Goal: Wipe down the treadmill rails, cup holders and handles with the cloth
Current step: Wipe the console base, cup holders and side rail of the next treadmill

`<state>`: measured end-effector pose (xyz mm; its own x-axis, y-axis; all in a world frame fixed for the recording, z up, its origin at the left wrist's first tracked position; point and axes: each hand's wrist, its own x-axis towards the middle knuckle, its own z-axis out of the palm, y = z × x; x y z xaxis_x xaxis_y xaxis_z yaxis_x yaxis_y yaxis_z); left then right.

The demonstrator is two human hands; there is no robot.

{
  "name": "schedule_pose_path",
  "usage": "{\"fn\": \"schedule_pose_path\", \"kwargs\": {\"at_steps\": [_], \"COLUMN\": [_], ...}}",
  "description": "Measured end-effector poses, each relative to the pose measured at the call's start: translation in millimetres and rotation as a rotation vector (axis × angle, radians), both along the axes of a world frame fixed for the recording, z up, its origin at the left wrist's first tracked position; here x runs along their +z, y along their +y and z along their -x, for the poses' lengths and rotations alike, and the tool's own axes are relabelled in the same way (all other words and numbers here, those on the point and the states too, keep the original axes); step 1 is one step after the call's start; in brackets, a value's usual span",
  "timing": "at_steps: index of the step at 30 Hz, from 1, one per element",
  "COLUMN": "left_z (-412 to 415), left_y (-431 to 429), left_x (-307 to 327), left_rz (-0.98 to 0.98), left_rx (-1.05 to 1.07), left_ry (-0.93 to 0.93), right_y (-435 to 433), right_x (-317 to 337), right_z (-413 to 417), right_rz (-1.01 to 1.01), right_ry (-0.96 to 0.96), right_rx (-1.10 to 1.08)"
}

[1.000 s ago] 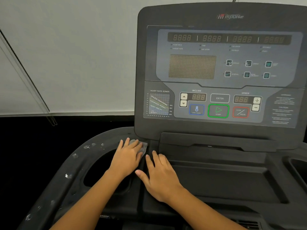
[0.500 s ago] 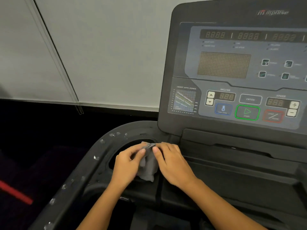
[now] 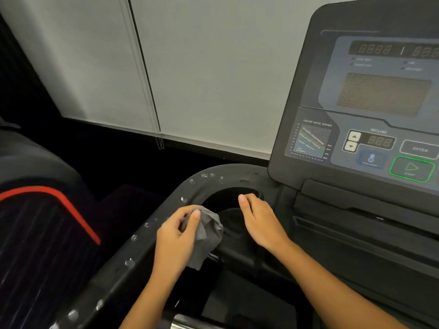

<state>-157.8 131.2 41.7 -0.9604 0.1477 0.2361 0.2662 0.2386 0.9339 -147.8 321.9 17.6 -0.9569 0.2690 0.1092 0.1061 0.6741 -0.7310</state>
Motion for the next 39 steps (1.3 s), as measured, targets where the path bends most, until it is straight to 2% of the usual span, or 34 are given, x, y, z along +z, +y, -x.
{"fn": "schedule_pose_path", "kwargs": {"at_steps": [3,7,11,14,19,25,31,34,39], "left_z": [-7,-14,-1,15,18,4,35,25,4], "left_y": [19,33,22,9,14,14,-3,9,15], "left_x": [-39,-80,-80,-75,-69,-74,-65,-64,-68], "left_rz": [0.212,0.594,0.702,0.770,0.723,0.729,0.821,0.746,0.705], "left_rx": [-0.086,-0.168,-0.149,-0.040,0.060,-0.167,-0.006,0.018,-0.154], "left_ry": [0.083,0.330,0.392,0.360,0.275,0.363,0.272,0.266,0.375], "right_y": [-2,-2,-4,-6,-6,-7,-7,-8,-10], "right_x": [-9,-19,-24,-25,-27,-28,-31,-31,-27], "right_z": [3,4,2,-1,-3,-3,-5,-5,-5], "right_rz": [-0.039,-0.126,-0.253,-0.293,-0.307,-0.382,-0.425,-0.422,-0.350], "right_ry": [-0.029,-0.038,-0.041,-0.044,-0.047,-0.043,-0.061,-0.059,-0.021], "right_rx": [0.006,0.026,0.060,0.063,0.060,0.078,0.078,0.080,0.064]}}
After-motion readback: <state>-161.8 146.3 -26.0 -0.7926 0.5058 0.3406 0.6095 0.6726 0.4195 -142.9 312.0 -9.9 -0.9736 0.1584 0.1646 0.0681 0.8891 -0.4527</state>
